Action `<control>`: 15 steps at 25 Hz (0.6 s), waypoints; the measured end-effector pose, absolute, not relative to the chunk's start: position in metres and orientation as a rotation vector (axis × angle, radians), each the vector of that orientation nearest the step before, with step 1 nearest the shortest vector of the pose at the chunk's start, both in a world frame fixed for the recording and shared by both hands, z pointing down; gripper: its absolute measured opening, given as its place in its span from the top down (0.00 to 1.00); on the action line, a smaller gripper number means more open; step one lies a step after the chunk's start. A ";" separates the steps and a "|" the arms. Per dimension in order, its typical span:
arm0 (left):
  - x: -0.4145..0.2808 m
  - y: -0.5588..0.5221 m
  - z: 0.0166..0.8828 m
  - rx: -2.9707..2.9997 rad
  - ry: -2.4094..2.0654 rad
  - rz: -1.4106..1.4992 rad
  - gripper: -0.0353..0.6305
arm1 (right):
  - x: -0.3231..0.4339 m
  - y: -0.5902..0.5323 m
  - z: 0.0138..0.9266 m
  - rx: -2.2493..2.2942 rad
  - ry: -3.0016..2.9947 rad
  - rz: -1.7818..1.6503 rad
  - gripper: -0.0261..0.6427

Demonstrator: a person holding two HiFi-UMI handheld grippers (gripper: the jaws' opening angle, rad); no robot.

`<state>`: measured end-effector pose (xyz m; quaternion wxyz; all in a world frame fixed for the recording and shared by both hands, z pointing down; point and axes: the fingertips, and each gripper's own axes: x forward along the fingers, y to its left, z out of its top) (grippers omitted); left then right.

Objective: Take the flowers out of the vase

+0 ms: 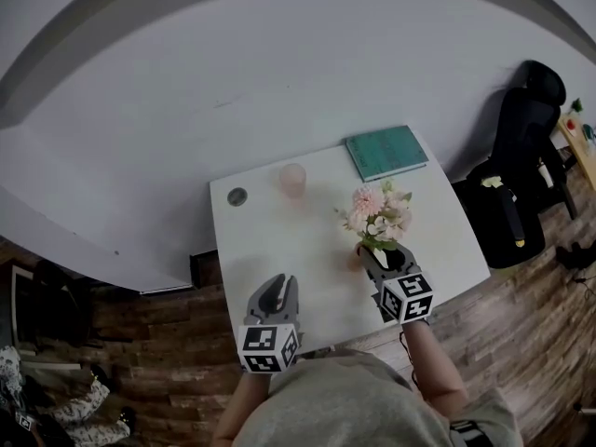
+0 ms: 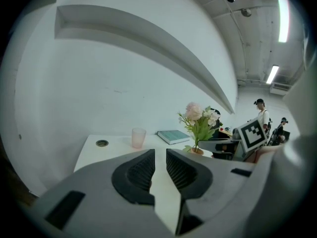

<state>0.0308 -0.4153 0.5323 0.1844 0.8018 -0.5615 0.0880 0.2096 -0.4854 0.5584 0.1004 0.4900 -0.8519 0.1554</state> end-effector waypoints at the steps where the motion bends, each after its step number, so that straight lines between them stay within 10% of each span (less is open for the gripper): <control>1: 0.030 -0.416 0.533 2.256 -1.589 0.251 0.85 | 0.209 -0.487 0.559 1.442 -2.520 0.459 0.70; 15: 0.024 -0.418 0.533 2.245 -1.625 0.275 0.90 | 0.205 -0.496 0.559 1.444 -2.534 0.434 0.84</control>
